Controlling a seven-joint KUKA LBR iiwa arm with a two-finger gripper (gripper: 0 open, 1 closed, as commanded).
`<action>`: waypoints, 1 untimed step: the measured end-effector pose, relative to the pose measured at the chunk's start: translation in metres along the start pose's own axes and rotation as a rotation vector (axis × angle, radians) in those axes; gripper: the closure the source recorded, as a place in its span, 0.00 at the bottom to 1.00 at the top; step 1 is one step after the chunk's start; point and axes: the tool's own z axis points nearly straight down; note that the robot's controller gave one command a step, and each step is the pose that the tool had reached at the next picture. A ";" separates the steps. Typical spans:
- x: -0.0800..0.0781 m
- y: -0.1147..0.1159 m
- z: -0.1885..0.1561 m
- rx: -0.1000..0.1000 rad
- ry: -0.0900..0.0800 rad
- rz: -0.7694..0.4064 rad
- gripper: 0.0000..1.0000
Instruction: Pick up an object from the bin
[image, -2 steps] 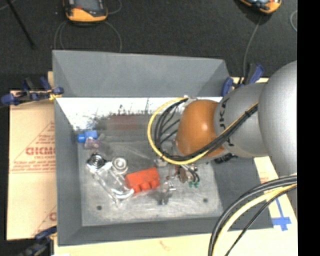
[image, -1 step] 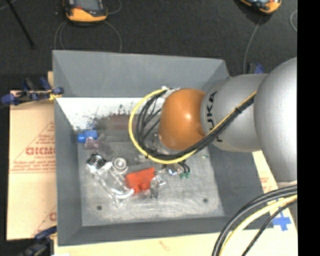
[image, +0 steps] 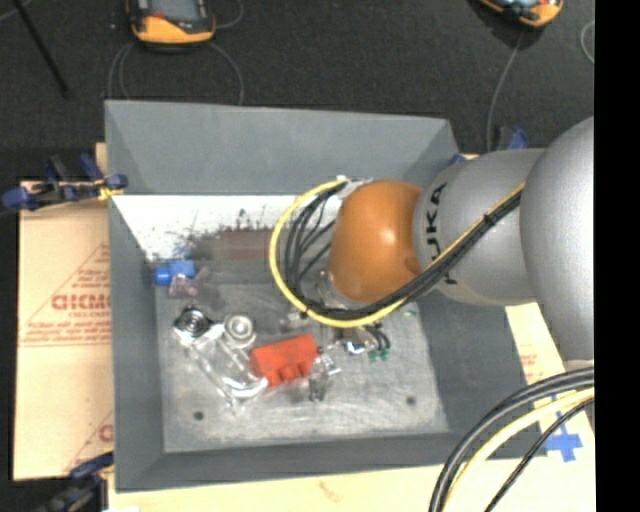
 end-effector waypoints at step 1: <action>-0.008 0.001 0.029 0.005 -0.006 -0.159 0.00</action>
Offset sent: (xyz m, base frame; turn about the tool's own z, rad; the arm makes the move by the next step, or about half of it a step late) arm 0.0043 0.0053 -0.0324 -0.1624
